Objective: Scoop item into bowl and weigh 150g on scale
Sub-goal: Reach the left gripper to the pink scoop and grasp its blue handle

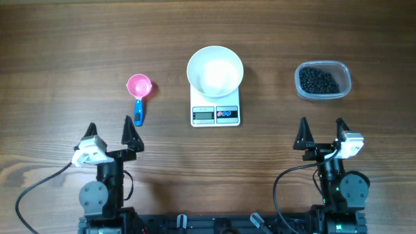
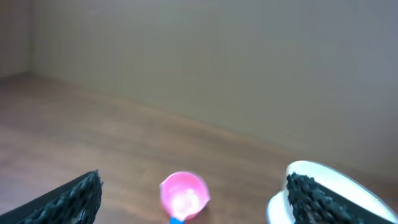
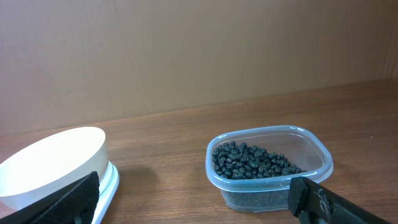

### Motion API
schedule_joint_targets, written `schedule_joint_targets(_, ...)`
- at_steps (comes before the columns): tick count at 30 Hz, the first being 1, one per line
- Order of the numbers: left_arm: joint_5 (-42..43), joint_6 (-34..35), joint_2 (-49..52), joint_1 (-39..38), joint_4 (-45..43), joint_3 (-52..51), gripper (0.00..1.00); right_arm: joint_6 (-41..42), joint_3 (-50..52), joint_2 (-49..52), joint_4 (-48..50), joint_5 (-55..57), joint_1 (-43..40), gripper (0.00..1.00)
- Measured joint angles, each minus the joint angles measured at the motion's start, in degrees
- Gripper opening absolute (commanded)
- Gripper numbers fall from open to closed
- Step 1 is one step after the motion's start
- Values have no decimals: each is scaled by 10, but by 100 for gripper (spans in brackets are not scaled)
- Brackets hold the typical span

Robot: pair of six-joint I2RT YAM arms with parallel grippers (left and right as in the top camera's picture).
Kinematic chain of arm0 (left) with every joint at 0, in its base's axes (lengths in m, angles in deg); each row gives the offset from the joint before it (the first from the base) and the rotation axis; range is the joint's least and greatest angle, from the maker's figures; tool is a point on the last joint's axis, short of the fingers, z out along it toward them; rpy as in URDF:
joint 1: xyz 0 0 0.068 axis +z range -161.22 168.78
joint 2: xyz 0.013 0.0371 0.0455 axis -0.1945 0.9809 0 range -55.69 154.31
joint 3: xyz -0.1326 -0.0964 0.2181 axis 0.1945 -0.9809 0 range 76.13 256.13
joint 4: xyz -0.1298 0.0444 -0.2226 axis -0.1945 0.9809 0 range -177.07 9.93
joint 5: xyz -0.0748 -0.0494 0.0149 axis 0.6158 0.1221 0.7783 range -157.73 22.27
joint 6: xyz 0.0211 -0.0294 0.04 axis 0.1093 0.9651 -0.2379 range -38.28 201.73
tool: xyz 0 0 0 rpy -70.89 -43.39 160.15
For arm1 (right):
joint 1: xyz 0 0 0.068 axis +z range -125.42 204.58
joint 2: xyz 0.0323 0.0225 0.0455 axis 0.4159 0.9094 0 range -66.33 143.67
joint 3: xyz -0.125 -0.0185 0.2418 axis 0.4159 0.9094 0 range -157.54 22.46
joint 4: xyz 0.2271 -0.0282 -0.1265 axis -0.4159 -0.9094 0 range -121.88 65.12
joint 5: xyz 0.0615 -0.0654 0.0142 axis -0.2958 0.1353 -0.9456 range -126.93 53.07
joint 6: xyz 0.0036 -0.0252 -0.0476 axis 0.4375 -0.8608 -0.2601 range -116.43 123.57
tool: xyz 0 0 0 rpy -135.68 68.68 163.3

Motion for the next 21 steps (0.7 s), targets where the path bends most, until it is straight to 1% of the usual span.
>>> schedule_joint_targets(2, 23, 12, 9, 0, 83, 73, 100, 0, 0, 0, 0, 0, 0, 100)
schedule_joint_targets(4, 33, 15, 47, 0, 170, 181, 100, 0, 0, 1, 1, 0, 0, 100)
schedule_joint_targets(5, 38, 12, 81, 0, 213, 246, 100, 0, 0, 1, 1, 0, 0, 100)
schedule_joint_targets(6, 42, 6, 121, 0, 266, 305, 100, 0, 0, 1, 1, 0, 0, 100)
schedule_joint_targets(7, 43, -3, 158, 0, 296, 349, 100, 0, 0, 1, 2, 0, 0, 100)
schedule_joint_targets(8, 47, -16, 236, 0, 354, 427, 100, 0, 0, 1, 1, 0, 0, 100)
schedule_joint_targets(9, 48, -23, 275, 0, 394, 458, 100, 0, 0, 2, 1, 0, 0, 100)
schedule_joint_targets(10, 51, -28, 347, 0, 468, 520, 100, 0, 0, 1, 1, 0, 0, 100)
schedule_joint_targets(12, 59, -35, 458, 0, 505, 576, 100, 0, 0, 2, 0, 0, 0, 100)
schedule_joint_targets(14, 76, -37, 563, 0, 513, 594, 100, 0, 0, 2, 0, 0, 0, 100)
schedule_joint_targets(15, 82, -37, 605, 0, 517, 593, 95, 0, 0, 2, 0, 0, 0, 100)
schedule_joint_targets(16, 92, -37, 658, 0, 519, 594, 87, 0, 0, 2, 0, 0, 0, 100)
schedule_joint_targets(17, 103, -39, 715, 0, 520, 594, 87, 0, 0, 2, 0, 1, 0, 100)
schedule_joint_targets(18, 111, -42, 750, 0, 520, 595, 86, 0, 0, 2, 0, 2, 0, 100)
schedule_joint_targets(20, 122, -41, 834, 0, 515, 595, 77, 0, 0, 2, 0, 2, 0, 100)
schedule_joint_targets(21, 126, -43, 878, 0, 510, 595, 76, 0, 0, 2, 0, 2, 0, 100)
